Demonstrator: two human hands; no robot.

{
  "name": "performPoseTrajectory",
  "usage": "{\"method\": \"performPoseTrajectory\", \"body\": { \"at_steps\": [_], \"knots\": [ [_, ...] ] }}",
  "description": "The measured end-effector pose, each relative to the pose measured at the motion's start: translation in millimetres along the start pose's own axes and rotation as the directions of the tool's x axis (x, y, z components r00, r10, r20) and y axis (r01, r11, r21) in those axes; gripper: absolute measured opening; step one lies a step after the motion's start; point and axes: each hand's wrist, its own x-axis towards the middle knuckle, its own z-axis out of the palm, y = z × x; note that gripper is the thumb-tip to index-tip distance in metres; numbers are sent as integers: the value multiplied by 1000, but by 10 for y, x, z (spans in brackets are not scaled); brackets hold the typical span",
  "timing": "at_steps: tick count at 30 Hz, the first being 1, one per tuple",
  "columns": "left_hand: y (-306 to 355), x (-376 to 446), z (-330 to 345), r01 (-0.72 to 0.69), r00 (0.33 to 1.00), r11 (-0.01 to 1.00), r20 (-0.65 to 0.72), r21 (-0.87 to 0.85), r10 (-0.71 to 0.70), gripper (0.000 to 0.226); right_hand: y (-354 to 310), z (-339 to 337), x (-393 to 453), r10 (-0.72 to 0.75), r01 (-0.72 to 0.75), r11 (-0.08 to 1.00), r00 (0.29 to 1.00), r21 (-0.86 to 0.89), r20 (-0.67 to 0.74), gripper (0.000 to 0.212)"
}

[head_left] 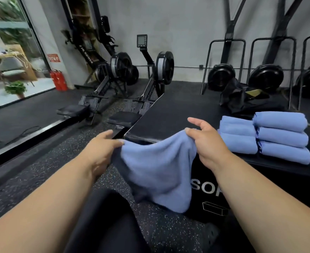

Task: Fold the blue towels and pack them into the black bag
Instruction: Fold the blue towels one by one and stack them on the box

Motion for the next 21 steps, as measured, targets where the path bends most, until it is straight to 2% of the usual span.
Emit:
{"method": "performPoseTrajectory", "body": {
  "at_steps": [2,3,4,6,7,8,10,13,15,18,21],
  "knots": [
    [43,107,-93,-56,998,981,-24,-186,53,73,-9,-23,30,-6,7,1000,1000,30,-27,37],
    [39,116,-127,-47,999,979,12,-200,51,72,-4,-46,46,-6,7,999,999,32,-42,38],
    [10,71,-127,-18,996,992,80,-128,28,67,3,-62,53,-4,5,1000,999,13,-51,38],
    [-131,-53,-80,18,981,995,192,101,-37,72,28,-60,40,8,-10,998,999,-63,-42,38],
    [-178,-68,-52,14,982,987,184,160,-44,75,36,-51,41,16,-19,995,999,-93,-28,39],
    [-186,-68,-32,3,990,987,138,160,-26,73,35,-46,46,21,-23,994,1000,-106,-21,39],
    [-129,11,-34,-9,996,1000,85,26,7,64,11,-67,83,18,-21,997,999,-73,-42,38],
    [-93,115,-12,11,993,999,117,-53,-4,61,24,-116,129,63,-65,998,995,-17,-82,36],
    [-137,119,-6,29,994,1000,106,-7,-28,69,90,-125,113,129,-129,992,990,-5,-55,36],
    [-257,104,7,24,997,994,64,109,-31,97,208,-106,15,216,-215,975,976,-64,19,40],
    [-334,41,97,-73,991,952,127,298,36,91,303,-70,-74,312,-300,947,942,-112,121,47]
  ]
}}
